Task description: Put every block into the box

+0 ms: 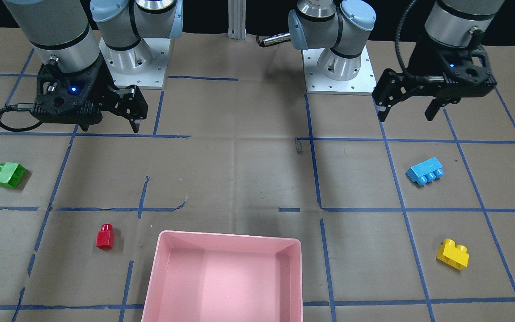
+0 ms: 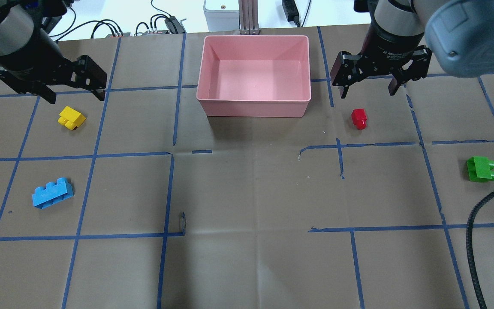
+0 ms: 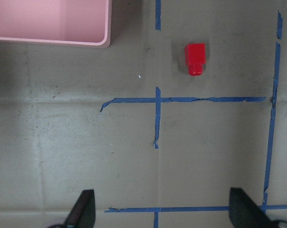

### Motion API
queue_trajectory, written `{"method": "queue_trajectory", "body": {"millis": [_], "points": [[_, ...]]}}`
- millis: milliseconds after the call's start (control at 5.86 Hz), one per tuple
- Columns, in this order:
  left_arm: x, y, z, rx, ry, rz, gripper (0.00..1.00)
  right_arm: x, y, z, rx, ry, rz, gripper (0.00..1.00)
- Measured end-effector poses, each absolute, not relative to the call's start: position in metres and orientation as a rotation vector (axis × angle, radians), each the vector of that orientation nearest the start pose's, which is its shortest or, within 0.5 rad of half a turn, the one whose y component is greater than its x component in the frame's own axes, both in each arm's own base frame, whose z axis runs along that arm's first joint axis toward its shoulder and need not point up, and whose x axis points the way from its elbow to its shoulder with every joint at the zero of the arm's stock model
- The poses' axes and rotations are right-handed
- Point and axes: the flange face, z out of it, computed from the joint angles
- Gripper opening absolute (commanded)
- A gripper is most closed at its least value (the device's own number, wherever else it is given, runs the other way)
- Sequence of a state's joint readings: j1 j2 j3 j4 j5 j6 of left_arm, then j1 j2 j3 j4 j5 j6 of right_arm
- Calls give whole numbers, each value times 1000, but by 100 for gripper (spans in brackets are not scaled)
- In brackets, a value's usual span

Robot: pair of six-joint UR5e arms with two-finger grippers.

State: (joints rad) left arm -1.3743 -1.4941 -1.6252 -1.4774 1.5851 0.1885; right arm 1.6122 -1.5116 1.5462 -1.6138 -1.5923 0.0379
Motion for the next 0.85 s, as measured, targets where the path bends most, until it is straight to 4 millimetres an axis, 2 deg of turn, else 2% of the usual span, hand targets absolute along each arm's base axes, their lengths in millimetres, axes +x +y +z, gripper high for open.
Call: {"method": "queue_trajectory", "body": {"millis": [341,512,682,853], "points": [[64,-477,505,185,3090,-102,99,152,-513,474,-5,3163,-15,100],[101,-468,502,369,3071,-71,99,151,-514,472,-32,3162,-12,100],[125,-460,498,575,3038,-48,99,143,-517,470,-83,3160,-7,100],[144,-447,493,773,2998,-32,99,117,-524,467,-112,3158,-8,100]]}}
